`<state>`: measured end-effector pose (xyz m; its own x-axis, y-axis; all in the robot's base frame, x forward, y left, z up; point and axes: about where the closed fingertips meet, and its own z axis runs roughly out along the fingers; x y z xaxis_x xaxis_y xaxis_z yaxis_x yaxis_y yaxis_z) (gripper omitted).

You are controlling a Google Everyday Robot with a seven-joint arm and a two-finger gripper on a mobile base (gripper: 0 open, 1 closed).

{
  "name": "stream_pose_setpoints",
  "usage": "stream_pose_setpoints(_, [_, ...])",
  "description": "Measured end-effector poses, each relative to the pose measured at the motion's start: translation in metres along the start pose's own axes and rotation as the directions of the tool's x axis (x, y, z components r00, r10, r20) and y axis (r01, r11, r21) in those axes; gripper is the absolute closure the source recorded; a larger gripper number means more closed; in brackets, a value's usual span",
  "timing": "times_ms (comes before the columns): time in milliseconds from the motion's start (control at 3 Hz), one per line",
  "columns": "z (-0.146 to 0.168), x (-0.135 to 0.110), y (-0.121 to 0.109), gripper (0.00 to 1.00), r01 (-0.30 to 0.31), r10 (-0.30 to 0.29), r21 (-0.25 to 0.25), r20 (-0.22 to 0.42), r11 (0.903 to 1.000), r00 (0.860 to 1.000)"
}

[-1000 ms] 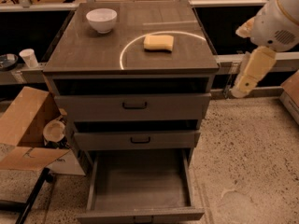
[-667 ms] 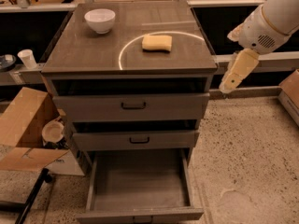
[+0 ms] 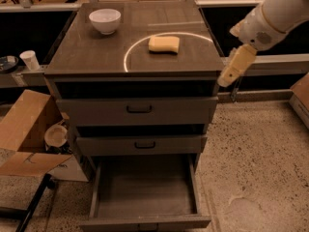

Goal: Place sponge into bottom drawer

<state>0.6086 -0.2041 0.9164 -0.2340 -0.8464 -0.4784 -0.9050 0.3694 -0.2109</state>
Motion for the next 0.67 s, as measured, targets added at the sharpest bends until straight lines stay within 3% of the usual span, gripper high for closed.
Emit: stream_pose_setpoints(667, [0.074, -0.06, -0.109, 0.0, -0.009, -0.001, 0.064, 0.152, 0.9979, 0.988])
